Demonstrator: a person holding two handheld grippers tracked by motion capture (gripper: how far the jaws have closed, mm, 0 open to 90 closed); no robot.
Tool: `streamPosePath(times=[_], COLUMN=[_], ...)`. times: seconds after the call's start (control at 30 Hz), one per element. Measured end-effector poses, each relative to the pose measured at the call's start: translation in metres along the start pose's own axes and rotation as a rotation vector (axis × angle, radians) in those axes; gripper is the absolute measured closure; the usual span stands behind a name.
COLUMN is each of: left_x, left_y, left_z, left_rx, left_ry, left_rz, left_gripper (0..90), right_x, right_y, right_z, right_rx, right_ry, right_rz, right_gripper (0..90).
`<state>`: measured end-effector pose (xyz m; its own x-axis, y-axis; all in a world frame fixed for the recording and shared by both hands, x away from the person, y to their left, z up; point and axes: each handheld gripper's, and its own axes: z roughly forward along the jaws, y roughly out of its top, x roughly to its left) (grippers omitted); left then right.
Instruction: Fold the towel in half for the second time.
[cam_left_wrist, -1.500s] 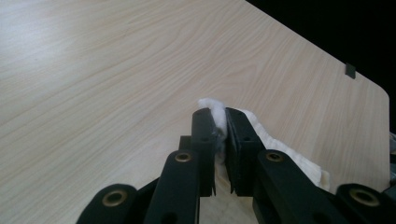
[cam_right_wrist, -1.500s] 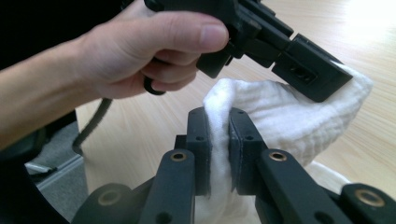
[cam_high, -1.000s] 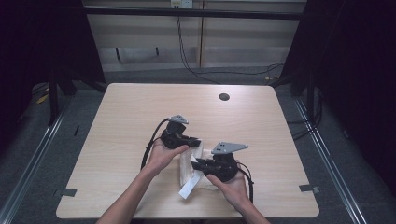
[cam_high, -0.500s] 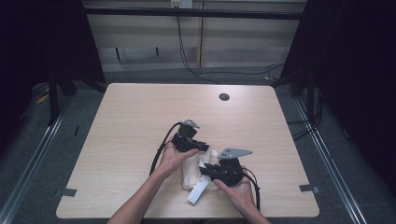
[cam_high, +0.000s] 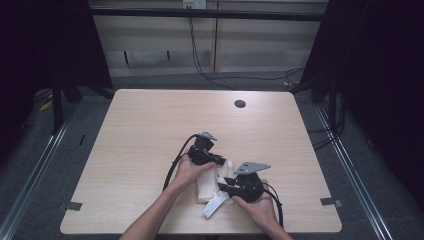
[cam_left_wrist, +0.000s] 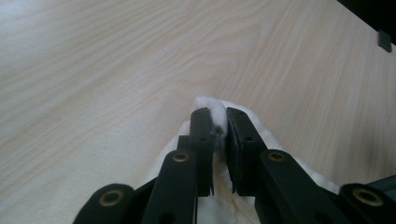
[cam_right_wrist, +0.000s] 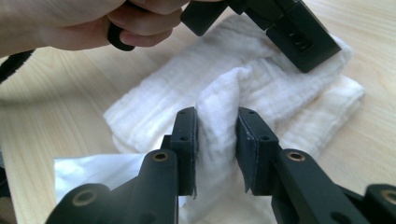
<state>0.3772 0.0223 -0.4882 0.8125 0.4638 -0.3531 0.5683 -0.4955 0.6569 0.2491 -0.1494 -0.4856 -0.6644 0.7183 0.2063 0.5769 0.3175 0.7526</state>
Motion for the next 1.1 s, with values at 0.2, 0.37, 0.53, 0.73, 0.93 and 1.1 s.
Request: streamPosePath(times=[0.2,0.37,0.53,0.73,0.93,1.1], left_x=[-0.001,0.002,0.001,0.001,0.0,-0.001], left_y=[-0.003,-0.005,-0.004,-0.001,0.003,0.007], left_z=[0.007,0.011,0.009,0.007,0.001,-0.012], left_rx=[0.003,-0.007,-0.036,-0.06,-0.097,-0.136], left_ry=[0.01,-0.003,-0.027,-0.03,-0.039,-0.022], left_rz=[0.006,-0.016,-0.025,-0.028,-0.024,-0.018], left_gripper=[79.0,76.1,65.9,53.1,43.9,40.6], right_x=[-0.005,-0.007,-0.009,-0.013,-0.017,-0.021], right_y=[-0.005,-0.006,-0.005,-0.003,-0.002,0.002], right_z=[-0.001,0.0,-0.002,-0.007,-0.007,-0.013], right_rx=[0.012,0.013,0.001,-0.021,-0.023,-0.039], right_ry=[-0.021,-0.022,-0.026,-0.037,-0.063,-0.092], right_rz=[0.013,0.043,0.046,0.063,0.071,0.08], right_gripper=[62.6,51.1,45.5,38.9,37.8,38.7])
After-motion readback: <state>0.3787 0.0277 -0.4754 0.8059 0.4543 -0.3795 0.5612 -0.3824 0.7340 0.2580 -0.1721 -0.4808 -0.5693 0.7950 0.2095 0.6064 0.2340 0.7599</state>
